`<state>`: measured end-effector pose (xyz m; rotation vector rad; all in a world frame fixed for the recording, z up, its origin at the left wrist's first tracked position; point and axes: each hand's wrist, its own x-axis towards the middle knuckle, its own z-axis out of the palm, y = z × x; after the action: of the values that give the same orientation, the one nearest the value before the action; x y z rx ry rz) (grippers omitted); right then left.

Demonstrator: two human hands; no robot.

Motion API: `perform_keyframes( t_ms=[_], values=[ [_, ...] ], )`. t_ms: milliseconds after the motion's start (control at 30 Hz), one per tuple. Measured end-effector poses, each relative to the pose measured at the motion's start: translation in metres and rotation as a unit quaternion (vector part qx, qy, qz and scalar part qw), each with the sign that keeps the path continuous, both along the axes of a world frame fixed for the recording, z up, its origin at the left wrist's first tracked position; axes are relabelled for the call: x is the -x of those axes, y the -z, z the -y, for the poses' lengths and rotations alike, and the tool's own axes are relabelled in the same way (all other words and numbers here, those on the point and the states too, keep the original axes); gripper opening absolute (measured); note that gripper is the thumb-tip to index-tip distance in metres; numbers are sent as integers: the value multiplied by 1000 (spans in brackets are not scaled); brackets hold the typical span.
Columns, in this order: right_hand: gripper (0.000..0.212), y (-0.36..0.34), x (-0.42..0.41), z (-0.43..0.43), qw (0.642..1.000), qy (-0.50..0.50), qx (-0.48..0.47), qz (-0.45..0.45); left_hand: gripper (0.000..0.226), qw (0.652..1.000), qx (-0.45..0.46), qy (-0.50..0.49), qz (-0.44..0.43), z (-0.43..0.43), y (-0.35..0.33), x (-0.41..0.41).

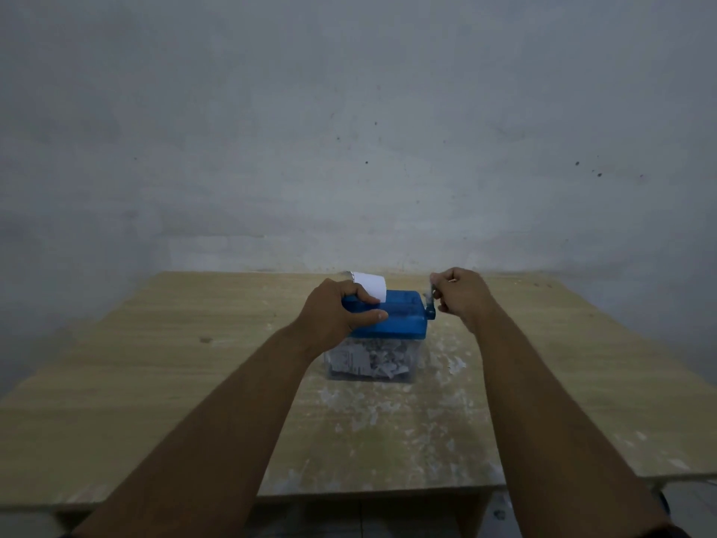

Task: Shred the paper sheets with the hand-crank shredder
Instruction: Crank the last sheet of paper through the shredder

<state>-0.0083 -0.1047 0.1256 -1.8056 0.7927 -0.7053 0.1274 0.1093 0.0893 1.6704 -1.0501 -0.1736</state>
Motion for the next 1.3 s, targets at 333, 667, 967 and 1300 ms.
perform_keyframes(
  t_ms=[333, 667, 967, 1300],
  values=[
    [23, 68, 29, -23, 994, 19, -17, -105, 21, 1000, 5, 11, -7, 3, 1, 1],
    [23, 13, 82, -60, 1000, -15, -11, -13, 20, 1000, 13, -2, -3, 4, 2, 2],
    [35, -21, 18, -6, 999, -26, -4, 27, 18, 1000, 9, -3, -2, 2, 1, 0],
    [27, 72, 15, -9, 995, -11, -63, -78, 20, 999, 42, -5, -4, 5, 11, -1]
  ],
)
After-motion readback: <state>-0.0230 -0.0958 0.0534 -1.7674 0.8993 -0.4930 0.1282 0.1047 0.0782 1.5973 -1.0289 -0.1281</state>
